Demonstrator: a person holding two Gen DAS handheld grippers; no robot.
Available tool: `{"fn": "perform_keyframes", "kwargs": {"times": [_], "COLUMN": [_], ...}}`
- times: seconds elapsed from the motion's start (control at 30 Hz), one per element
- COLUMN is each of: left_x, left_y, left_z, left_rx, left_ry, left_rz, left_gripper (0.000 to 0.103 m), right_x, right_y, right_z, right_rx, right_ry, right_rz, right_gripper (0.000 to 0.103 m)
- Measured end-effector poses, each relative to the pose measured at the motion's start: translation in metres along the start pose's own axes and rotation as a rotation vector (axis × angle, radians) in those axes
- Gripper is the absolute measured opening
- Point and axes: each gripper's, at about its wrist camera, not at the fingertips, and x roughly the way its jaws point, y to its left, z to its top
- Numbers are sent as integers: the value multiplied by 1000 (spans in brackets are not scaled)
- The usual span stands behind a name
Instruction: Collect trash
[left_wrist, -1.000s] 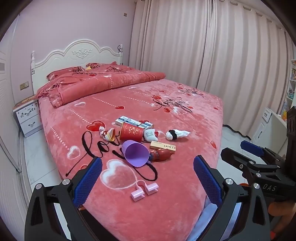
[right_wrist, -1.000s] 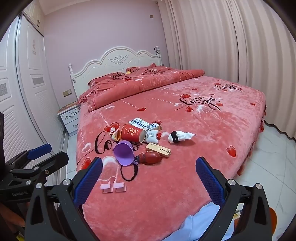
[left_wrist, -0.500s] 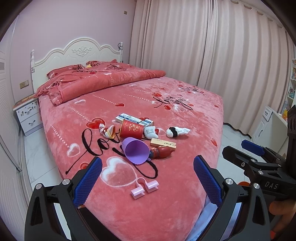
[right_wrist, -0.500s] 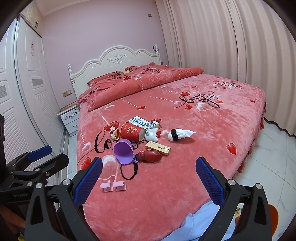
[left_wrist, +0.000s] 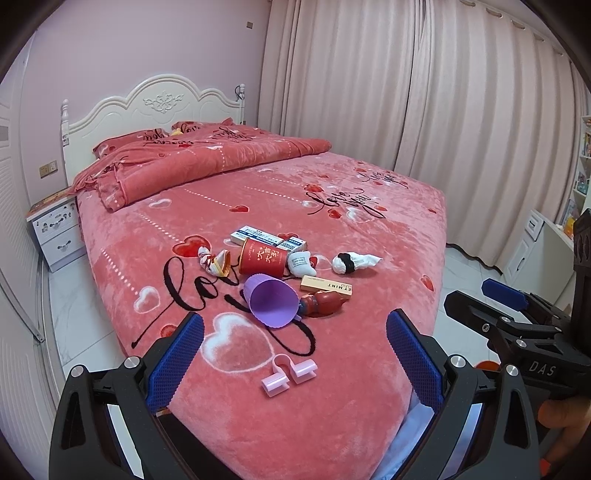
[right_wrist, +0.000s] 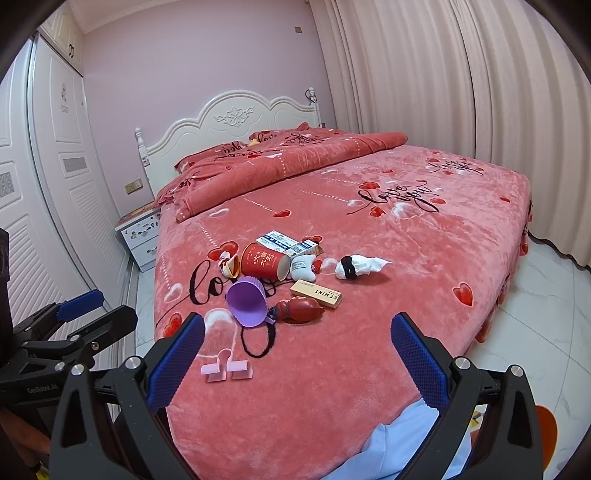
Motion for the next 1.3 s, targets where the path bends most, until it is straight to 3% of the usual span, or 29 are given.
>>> {"fn": "perform_keyframes", "kwargs": {"times": [1.3], "left_x": [2], "left_y": [-2], "left_z": [-5], "left_rx": [13], "left_ry": [16], "left_rz": [-2], "left_gripper": [97], "right_x": [1], "right_y": [-1], "right_z": [-5], "right_rx": [9], "right_ry": [11], "right_rz": [5], "right_gripper": [99]}}
